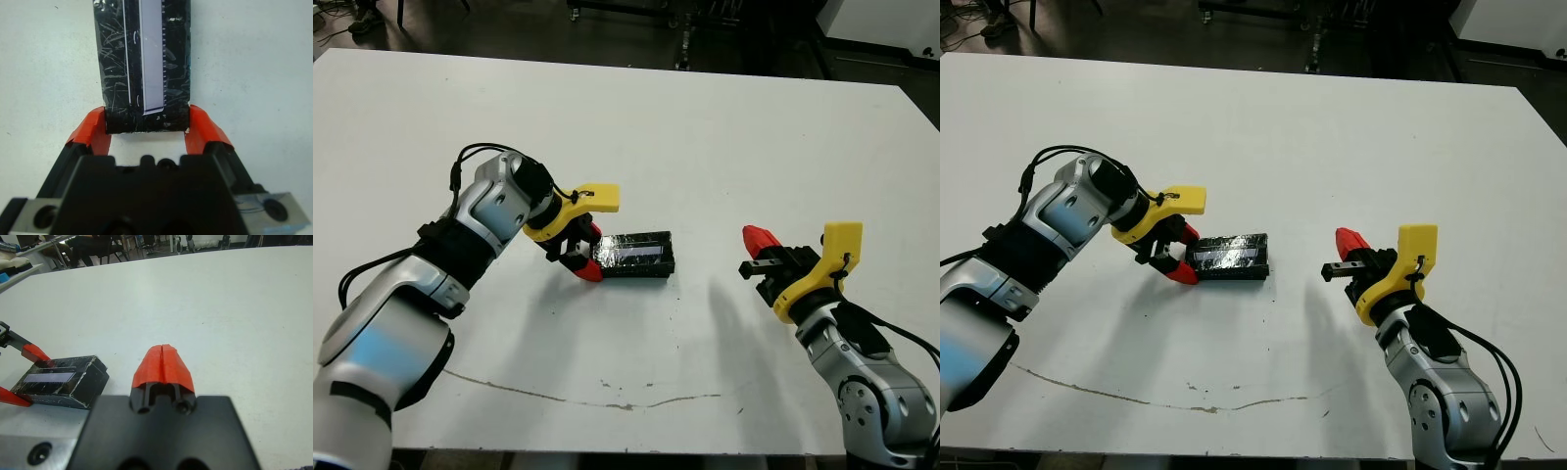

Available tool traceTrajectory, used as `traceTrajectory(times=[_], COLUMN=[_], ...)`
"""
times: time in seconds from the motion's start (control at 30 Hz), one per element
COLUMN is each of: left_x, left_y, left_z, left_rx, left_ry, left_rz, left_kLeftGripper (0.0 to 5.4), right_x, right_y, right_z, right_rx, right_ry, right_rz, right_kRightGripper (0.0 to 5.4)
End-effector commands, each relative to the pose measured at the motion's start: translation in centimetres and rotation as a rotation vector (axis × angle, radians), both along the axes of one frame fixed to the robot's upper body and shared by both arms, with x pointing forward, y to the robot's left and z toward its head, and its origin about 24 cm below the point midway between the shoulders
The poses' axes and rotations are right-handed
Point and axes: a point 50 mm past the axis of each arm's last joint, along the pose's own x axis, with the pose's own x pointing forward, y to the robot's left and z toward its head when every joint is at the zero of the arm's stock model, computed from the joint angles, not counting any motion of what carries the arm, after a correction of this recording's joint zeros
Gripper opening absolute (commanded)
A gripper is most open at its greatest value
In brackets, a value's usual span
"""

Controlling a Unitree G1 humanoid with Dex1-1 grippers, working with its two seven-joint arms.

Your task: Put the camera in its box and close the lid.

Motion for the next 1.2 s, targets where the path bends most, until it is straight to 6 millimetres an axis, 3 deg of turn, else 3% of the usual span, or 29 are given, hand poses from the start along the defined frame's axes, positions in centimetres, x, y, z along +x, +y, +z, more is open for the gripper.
traceTrajectory(times=[0.03, 0.47, 0.6, 0.97, 1.2], left_x=[-1.06, -1.13, -1.31, -1.2, -1.22], left_y=[-2.54, -2.69, -3.04, -2.95, -3.06], left_z=[-1.63, -2.0, -1.87, -1.8, -1.44], left_rx=[-0.016, 0.013, 0.037, 0.037, 0.031], left_ry=[0.074, 0.041, -0.022, -0.067, -0.122], left_rz=[-0.098, -0.124, -0.198, -0.186, -0.213], left_kLeftGripper=[3.16, 3.16, 3.79, 5.36, 5.38], right_x=[-0.18, -0.25, -0.27, -0.28, -0.3], right_y=[-0.34, -0.29, -0.26, -0.26, -0.21], right_z=[-0.21, -0.3, -0.35, -0.43, -0.39], right_rx=[-0.012, -0.013, -0.009, -0.002, -0.012], right_ry=[0.014, 0.019, 0.026, 0.032, 0.03], right_rz=[-0.006, -0.008, -0.01, -0.004, 0.0], right_kRightGripper=[0.0, 0.0, 0.0, 0.0, 0.0])
